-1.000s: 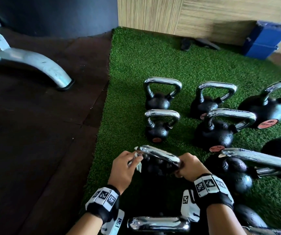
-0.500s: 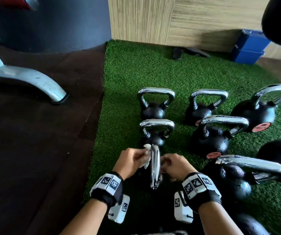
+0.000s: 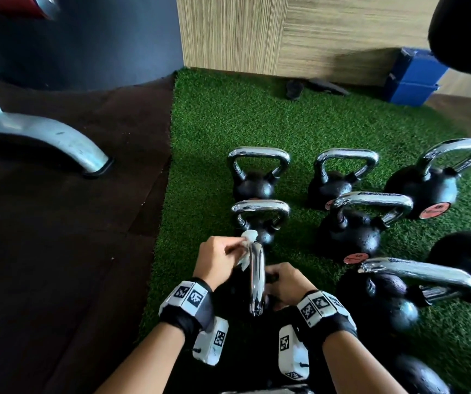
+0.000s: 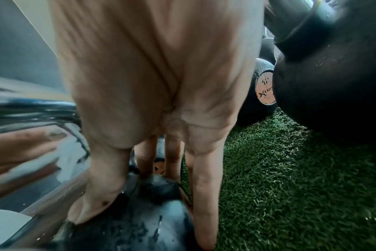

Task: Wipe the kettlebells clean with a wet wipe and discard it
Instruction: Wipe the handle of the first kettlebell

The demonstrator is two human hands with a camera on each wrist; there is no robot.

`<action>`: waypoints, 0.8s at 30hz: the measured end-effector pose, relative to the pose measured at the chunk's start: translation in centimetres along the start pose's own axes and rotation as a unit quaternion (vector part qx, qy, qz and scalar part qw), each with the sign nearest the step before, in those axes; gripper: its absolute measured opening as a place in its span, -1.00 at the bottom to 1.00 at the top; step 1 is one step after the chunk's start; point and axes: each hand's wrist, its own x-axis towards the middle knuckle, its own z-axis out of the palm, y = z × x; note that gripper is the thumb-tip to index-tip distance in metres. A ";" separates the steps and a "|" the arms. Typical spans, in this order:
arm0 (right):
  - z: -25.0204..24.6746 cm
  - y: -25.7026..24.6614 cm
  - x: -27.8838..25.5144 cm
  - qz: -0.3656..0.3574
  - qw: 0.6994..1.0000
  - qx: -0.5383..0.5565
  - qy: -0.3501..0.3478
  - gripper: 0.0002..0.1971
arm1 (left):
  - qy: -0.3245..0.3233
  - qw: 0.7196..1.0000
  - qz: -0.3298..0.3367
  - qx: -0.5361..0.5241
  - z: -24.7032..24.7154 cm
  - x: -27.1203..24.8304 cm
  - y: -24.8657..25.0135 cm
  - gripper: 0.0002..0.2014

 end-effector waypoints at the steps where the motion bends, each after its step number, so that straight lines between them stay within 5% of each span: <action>1: 0.0 0.0 0.0 -0.001 1.000 0.000 0.000 -0.78 | -0.001 1.000 -0.010 -0.026 -0.2 0.0 0.0 -0.78; 6: -0.1 0.2 -0.4 -0.023 1.000 0.016 0.001 -0.84 | -0.091 0.982 -0.052 -0.156 -1.2 -0.8 -0.3 -0.75; 10: 0.0 0.0 -0.2 -0.018 1.000 0.017 0.009 -0.67 | -0.083 0.945 -0.124 -0.290 -1.3 -1.1 0.3 -0.82; 13: 0.1 0.2 -0.3 -0.016 1.000 0.008 0.014 -0.79 | -0.158 0.920 -0.175 -0.313 -1.7 -2.3 0.0 -0.82; 15: 0.1 0.4 -0.4 -0.020 1.000 0.010 0.012 -0.80 | -0.207 0.922 -0.160 -0.284 -2.1 -3.1 -0.4 -0.80; 19: 0.3 0.5 0.0 -0.018 0.999 0.021 0.017 -0.54 | -0.163 0.936 -0.137 -0.281 -1.9 -4.4 -1.2 -0.82; 24: 0.3 0.5 0.2 -0.010 1.000 0.008 0.018 -0.65 | -0.225 0.935 -0.099 -0.255 -2.0 -6.6 -2.2 -0.88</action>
